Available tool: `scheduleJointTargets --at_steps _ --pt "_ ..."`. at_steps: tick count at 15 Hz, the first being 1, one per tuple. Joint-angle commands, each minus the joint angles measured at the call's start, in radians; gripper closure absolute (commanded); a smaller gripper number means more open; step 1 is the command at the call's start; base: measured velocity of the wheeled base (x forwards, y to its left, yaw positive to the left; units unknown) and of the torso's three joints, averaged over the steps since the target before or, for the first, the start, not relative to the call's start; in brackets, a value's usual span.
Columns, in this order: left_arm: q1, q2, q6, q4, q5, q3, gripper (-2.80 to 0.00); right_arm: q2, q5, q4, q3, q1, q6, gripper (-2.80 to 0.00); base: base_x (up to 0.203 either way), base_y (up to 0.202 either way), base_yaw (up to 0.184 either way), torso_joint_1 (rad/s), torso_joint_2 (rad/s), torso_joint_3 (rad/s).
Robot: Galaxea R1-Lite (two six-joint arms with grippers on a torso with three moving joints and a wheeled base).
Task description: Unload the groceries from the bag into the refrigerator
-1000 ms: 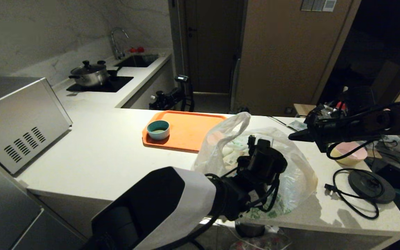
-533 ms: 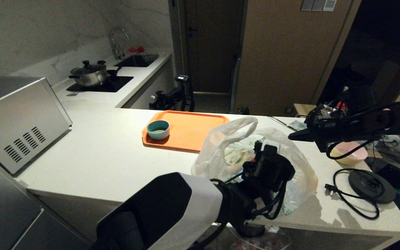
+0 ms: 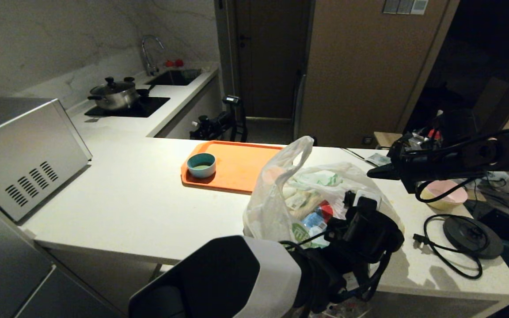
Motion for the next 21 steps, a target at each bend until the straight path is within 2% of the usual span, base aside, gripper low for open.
scheduleJointTargets --at_steps 1,6,9,13,21 --pt "0.020 -0.020 -0.001 -0.006 0.009 -0.004 0.00 0.001 0.004 0.001 0.003 -0.002 0.005 0.00 0.000 0.000 0.000 0.000 0.00 0.000" --pt "0.087 -0.018 0.002 -0.024 0.025 -0.006 0.00 -0.003 0.004 0.001 0.006 0.000 0.007 0.00 0.000 0.000 0.000 0.000 0.00 0.000" --pt "0.094 0.022 0.006 -0.026 0.027 -0.006 0.00 -0.003 0.004 0.002 0.007 0.000 0.007 0.00 0.000 0.000 0.000 0.000 0.00 0.000" --pt "0.076 0.023 0.008 -0.026 0.033 -0.006 0.00 -0.003 0.004 0.002 0.007 -0.002 0.007 0.00 0.000 0.000 0.000 0.000 0.00 0.000" --pt "-0.006 0.042 0.022 -0.042 0.034 -0.004 0.00 -0.009 0.004 0.002 0.006 -0.003 0.007 0.00 0.000 0.000 0.000 0.000 0.00 0.000"
